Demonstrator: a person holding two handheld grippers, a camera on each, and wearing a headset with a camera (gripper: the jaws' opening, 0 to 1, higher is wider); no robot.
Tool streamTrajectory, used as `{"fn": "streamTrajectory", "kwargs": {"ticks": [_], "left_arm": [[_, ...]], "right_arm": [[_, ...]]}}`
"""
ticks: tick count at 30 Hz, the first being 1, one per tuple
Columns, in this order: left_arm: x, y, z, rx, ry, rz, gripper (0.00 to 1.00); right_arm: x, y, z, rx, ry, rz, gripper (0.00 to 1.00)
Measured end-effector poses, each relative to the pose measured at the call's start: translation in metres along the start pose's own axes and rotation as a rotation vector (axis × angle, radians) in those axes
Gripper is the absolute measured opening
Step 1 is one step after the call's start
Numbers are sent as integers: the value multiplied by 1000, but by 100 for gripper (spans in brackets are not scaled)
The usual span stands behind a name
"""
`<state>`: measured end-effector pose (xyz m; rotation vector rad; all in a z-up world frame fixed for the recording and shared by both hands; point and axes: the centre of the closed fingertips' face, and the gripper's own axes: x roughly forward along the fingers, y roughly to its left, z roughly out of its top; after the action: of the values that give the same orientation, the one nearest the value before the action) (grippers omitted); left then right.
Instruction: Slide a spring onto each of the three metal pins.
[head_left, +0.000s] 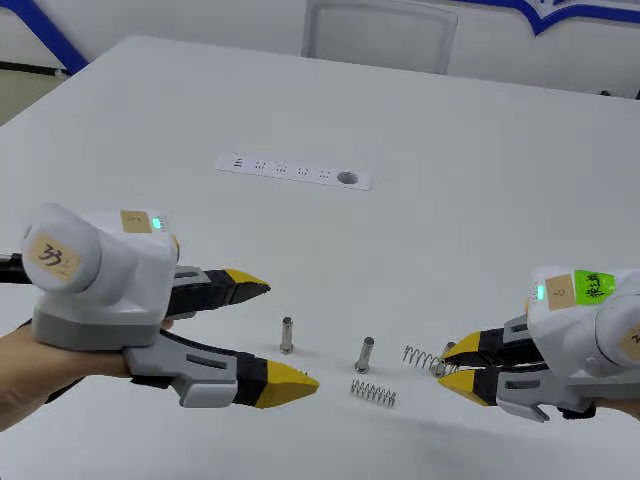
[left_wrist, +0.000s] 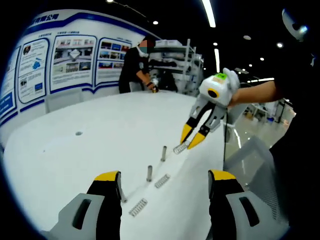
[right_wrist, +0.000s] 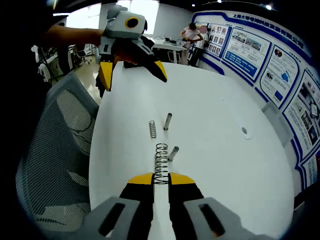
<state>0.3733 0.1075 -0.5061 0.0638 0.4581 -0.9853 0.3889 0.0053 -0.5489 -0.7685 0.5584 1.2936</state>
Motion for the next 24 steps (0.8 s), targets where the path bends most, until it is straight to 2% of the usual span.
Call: {"fn": "streamTrajectory", "kwargs": {"ticks": [3, 7, 11, 16, 24], "left_arm": [[10, -9, 7, 13, -12, -31, 71], [19, -19, 7, 69, 9, -61, 64], [27, -24, 11, 75, 10, -89, 59], [33, -27, 13, 109, 14, -93, 53], [36, -38, 5, 141, 42, -127, 45]], "right_arm": [[-4, 3, 13, -37, -8, 7, 11], [-9, 7, 27, -76, -19, 11, 11], [-11, 12, 38, -106, -29, 22, 11], [-9, 21, 43, -136, -29, 44, 11], [-5, 32, 50, -169, -32, 72, 11]]}}
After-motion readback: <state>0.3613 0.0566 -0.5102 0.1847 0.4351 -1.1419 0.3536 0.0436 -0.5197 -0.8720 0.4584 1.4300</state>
